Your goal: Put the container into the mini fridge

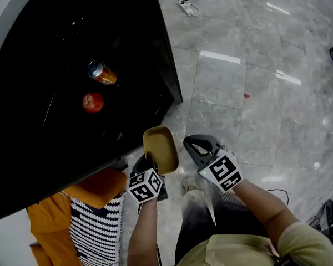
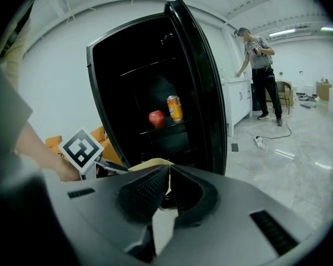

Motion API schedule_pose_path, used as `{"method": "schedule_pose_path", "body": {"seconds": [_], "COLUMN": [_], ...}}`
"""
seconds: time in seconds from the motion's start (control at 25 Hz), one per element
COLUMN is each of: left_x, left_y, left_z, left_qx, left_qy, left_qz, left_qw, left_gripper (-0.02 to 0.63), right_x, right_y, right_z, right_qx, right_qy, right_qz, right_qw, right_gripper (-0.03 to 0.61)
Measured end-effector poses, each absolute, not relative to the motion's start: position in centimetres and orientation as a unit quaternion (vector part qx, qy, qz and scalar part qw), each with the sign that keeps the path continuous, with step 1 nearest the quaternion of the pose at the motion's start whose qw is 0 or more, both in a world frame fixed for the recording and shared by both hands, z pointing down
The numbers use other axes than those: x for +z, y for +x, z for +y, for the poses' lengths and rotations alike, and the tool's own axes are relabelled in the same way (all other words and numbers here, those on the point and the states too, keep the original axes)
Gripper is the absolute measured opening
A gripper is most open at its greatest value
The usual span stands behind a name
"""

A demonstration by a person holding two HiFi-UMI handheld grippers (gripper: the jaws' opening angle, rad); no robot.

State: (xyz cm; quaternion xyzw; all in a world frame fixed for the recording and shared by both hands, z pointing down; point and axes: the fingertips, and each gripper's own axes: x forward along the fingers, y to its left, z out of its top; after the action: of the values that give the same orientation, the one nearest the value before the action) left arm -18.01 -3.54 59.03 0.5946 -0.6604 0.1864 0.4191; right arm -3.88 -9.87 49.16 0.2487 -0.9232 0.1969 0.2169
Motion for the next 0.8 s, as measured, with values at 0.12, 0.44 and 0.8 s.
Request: {"method": "schedule_pose_path", "body": {"seconds": [0.12,0.44,0.8], "left_x": [60.9,64.5,69.3], "left_y": [-18.4,-19.9,-21.2], "left_z": [-4.4,-7.4,-8.5], "left_qx": [0.192,0.194,0.166], "left_qy": [0.595,0.588,0.548], "left_qz": [-0.658,-0.674,-0.699], "left_qw": [0.42,0.403,0.429], "left_gripper": [0.021,0.021,0.021], "right_x": [50.9,54.7,59.5], "right_y": [-4.2,-4.3,-5.1], "right_z": [-10.5,-11.9,-13.3], "right_qx": [0.199,0.2,0.211], "right_qy": [0.249,0.246,0.251], "right_qz": [-0.922,-0.92,-0.915], "right_qw": [0.221,0.229,0.237], "right_gripper": [0.029,0.029,0.029]}}
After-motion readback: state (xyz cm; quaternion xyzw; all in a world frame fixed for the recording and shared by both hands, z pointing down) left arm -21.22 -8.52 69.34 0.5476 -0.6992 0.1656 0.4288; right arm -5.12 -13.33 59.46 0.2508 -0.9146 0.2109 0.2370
